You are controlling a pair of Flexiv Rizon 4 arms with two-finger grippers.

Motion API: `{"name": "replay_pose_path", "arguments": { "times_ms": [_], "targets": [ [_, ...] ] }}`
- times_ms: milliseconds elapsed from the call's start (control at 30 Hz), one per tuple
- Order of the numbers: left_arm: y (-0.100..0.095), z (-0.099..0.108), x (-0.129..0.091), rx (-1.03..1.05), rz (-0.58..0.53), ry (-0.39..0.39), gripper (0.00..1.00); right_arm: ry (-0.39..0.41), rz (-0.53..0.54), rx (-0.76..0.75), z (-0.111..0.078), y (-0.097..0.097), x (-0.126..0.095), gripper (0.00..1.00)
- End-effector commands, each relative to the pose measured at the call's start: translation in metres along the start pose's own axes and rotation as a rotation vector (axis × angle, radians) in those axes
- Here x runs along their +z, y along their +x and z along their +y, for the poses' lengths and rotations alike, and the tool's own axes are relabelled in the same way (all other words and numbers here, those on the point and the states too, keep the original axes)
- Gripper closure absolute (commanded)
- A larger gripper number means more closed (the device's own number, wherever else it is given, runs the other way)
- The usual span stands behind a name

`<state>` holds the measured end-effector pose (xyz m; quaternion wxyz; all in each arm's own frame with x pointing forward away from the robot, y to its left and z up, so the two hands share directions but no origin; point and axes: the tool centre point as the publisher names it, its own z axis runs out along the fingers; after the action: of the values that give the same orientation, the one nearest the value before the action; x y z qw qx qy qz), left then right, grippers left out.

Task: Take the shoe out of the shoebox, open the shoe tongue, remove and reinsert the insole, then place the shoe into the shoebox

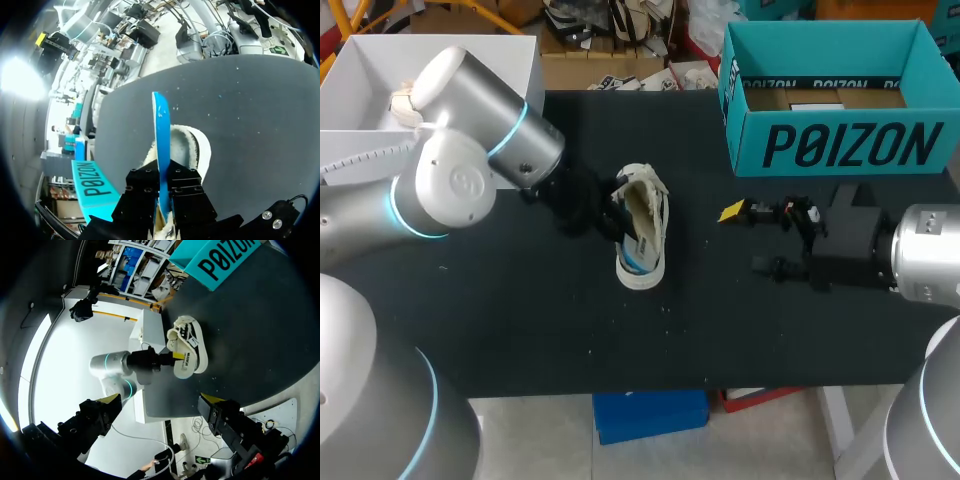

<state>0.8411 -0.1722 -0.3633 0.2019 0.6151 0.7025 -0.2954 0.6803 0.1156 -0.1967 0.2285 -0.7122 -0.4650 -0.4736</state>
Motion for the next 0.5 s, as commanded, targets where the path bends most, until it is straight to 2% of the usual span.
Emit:
{"name": "replay_pose_path", "arguments": {
  "times_ms": [33, 500],
  "targets": [
    [0.002, 0.006, 0.002, -0.003, -0.002, -0.021, 1.00, 0.001, -0.001, 0.001, 0.000, 0.000, -0.001, 0.00],
    [-0.002, 0.021, 0.009, -0.045, -0.033, -0.040, 1.00, 0.001, -0.001, 0.001, 0.000, 0.000, -0.001, 0.00]
  ]
}}
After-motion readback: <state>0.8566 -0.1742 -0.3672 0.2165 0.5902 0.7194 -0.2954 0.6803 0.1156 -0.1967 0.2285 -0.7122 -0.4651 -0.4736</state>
